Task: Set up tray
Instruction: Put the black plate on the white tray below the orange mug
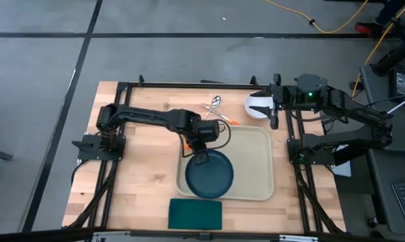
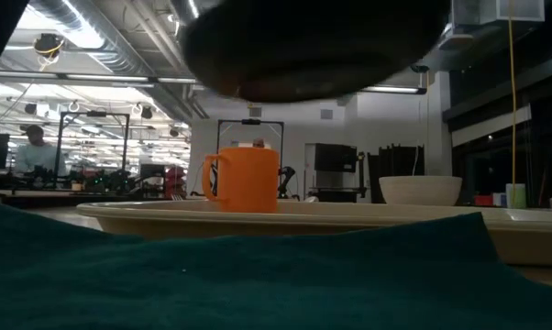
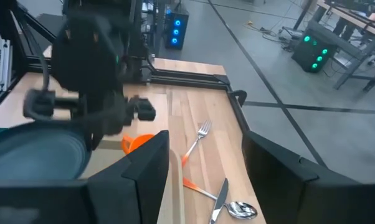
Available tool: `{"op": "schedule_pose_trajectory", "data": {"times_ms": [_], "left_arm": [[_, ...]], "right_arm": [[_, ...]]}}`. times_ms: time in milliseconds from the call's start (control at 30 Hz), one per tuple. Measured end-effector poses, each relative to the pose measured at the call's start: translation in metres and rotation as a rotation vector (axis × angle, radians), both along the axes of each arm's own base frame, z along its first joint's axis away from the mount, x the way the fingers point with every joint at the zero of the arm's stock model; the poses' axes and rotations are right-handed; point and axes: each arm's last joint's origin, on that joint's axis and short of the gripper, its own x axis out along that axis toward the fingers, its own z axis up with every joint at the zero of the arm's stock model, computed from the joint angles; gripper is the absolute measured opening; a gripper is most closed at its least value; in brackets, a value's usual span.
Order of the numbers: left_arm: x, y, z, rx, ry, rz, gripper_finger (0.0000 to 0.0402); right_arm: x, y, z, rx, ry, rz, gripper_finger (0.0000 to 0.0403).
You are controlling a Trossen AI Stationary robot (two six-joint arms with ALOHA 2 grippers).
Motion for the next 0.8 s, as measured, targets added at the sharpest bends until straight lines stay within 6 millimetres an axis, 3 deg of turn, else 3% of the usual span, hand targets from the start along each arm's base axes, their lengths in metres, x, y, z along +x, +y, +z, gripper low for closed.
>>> {"op": "schedule_pose_trajectory", "data": {"times_ms": [233, 633, 800], "left_arm": [[-0.004, -0.001, -0.043, -0.022, 0.046, 0.047, 0.0003], [-0.016, 0.003, -0.083, -0.014, 0.103, 0.078, 0.0003], [-0.016, 0.004, -0.086, 0.012, 0.087, 0.09, 0.0003]], "right_arm": [[-0.002, 0.001, 0.001, -0.008, -0.005, 0.002, 0.0206], [-0.002, 0.001, 0.001, -0.023, -0.003, 0.007, 0.0206], [-0.002, 0.0, 0.001, -0.027, -0.003, 0.008, 0.0206]]}}
